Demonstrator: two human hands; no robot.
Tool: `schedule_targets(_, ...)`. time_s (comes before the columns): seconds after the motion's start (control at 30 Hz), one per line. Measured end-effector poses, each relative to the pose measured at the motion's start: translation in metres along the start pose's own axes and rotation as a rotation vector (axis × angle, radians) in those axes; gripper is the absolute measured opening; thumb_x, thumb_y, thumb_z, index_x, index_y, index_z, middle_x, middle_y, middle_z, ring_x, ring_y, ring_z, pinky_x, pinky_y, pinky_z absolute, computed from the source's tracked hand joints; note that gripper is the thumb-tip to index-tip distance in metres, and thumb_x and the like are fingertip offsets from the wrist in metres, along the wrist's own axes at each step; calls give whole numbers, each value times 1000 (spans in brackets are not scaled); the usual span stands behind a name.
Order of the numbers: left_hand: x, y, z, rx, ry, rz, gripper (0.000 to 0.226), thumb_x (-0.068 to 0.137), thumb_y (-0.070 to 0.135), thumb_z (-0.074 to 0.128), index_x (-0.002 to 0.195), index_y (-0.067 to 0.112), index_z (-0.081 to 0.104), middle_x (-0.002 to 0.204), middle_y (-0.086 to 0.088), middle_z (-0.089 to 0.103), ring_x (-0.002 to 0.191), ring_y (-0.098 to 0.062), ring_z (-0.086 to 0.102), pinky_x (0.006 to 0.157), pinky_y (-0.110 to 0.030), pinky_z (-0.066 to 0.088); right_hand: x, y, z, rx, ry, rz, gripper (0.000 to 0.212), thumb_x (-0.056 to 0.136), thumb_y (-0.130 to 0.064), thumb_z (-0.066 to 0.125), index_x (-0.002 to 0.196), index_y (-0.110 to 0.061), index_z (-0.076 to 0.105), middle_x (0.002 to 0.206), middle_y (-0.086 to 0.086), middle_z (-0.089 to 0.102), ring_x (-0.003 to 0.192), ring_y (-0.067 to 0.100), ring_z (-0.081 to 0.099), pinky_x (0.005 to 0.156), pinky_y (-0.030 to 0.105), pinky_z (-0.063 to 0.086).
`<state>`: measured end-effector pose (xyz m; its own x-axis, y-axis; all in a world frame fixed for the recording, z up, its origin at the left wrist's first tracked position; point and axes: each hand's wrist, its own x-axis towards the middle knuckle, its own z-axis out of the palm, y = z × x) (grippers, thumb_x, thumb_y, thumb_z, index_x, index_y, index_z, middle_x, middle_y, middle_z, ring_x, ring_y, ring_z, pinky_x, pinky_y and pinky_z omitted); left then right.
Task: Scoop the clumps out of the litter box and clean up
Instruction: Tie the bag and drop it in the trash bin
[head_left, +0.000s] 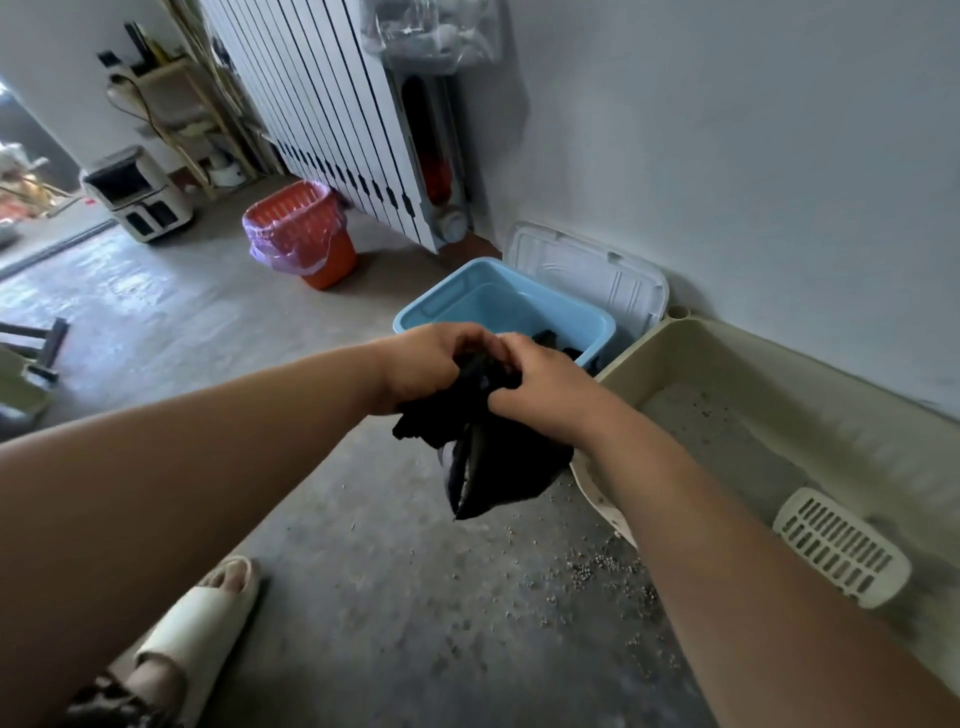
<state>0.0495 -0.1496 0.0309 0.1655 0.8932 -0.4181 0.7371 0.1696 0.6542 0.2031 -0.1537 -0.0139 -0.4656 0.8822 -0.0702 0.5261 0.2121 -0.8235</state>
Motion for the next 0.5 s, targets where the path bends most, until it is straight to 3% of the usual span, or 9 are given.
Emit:
schedule_targets(0.1,9,-9,-22,284,-12,127,54,79,-9,51,99,39,64,98,4,66,76,-20,65,63,-35,58,13,3,3,73,-30,49,44,72,-35,69,113,-25,56,102,-4,63,91,13,62,81,31,51)
schedule_targets(0.2,16,-23,-39,499,79,382,52,73,-10,56,101,32,68,105,10,60,96,-14,60,88,-31,50,27,-1,11,79,-12,56,38,72,-40,76,105,-26,66,97,-4,67,90,13,64,82,31,51)
schedule_targets(0.3,27,-49,-57,479,275,556,40,70,-4,71,99,23,72,99,5,57,84,-6,54,79,-20,47,46,-12,22,96,105,60,21,78,-28,74,98,-20,72,93,2,68,90,17,63,85,37,51)
schedule_targets(0.4,33,-69,-77,460,458,482,31,73,6,73,98,24,73,90,9,55,76,-9,52,74,-19,44,69,-28,38,176,163,93,15,79,-23,73,94,-18,74,89,1,71,87,16,66,87,40,51)
schedule_targets(0.5,36,-85,-100,336,323,331,33,85,8,60,110,26,71,97,10,62,89,-8,55,83,-19,37,97,-46,52,148,234,108,12,79,-21,73,88,-14,73,84,3,72,84,17,66,84,38,52)
